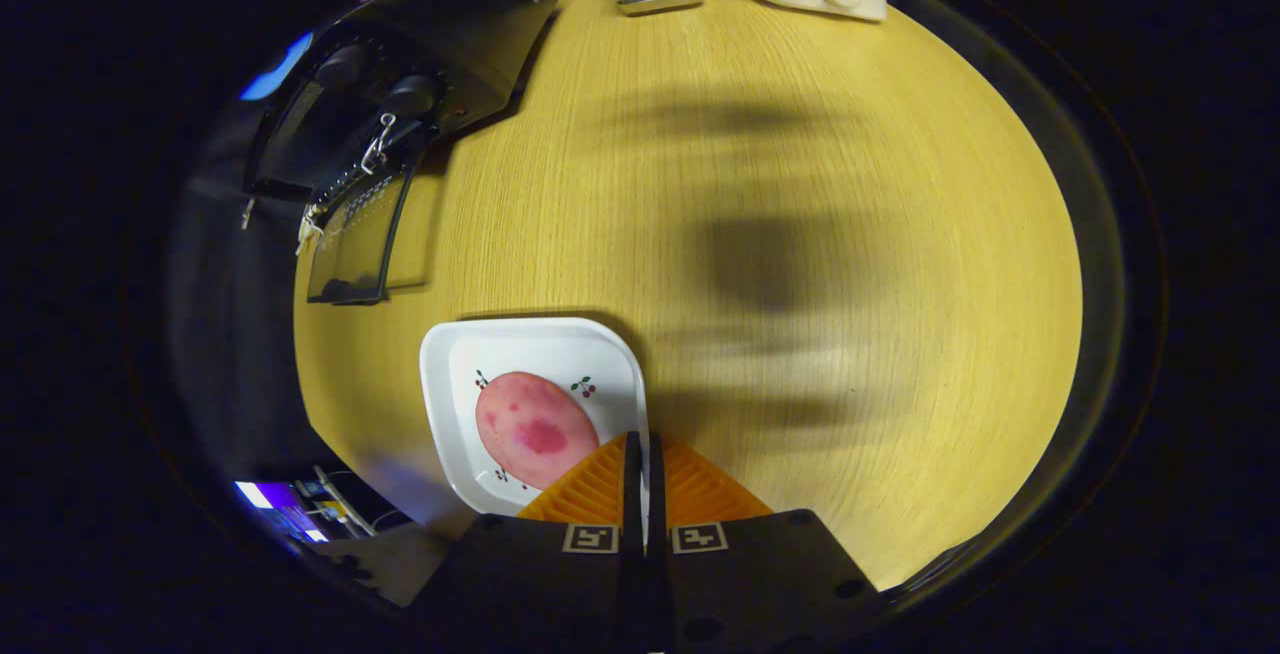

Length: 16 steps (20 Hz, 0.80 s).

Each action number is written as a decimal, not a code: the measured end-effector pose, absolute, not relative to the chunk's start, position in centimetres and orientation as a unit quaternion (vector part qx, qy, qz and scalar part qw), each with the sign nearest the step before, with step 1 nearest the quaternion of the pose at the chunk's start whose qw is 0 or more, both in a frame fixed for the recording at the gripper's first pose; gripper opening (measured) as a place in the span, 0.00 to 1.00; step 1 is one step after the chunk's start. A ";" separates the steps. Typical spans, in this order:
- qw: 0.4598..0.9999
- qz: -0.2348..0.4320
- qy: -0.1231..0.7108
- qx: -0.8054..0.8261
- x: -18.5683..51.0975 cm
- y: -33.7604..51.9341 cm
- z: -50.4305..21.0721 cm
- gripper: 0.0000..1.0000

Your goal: Open the toaster oven, put the food inside, and close the toaster oven door.

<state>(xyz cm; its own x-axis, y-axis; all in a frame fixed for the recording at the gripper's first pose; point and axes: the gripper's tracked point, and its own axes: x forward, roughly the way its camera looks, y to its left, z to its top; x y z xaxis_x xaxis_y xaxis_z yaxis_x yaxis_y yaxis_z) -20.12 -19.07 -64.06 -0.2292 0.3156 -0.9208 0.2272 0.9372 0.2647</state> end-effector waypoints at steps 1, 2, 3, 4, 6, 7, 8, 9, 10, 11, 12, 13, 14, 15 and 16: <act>0.588 0.039 0.782 0.202 -20.2 -19.0 -64.0 0.05; 0.578 0.040 0.781 0.233 -20.2 -18.9 -63.8 0.05; 0.570 0.037 0.776 0.268 -20.1 -18.7 -63.7 0.05; 0.559 0.033 0.771 0.302 -20.2 -18.4 -63.8 0.05; 0.544 0.010 0.757 0.361 -20.1 -18.3 -63.6 0.05; 0.547 0.008 0.750 0.373 -20.0 -18.3 -63.6 0.05; 0.552 0.007 0.743 0.379 -20.2 -18.1 -63.7 0.05; 0.554 0.003 0.739 0.384 -20.3 -17.9 -63.6 0.05; 0.556 -0.002 0.735 0.387 -20.5 -17.6 -63.5 0.05; 0.557 -0.006 0.731 0.394 -20.6 -17.3 -63.4 0.05; 0.559 -0.012 0.724 0.405 -20.6 -16.9 -63.1 0.05; 0.559 -0.018 0.716 0.417 -20.7 -16.6 -62.6 0.05; 0.559 -0.027 0.708 0.432 -20.9 -16.4 -61.9 0.05; 0.560 -0.039 0.695 0.448 -20.9 -16.2 -61.2 0.05; 0.564 -0.049 0.684 0.460 -20.9 -15.9 -60.3 0.05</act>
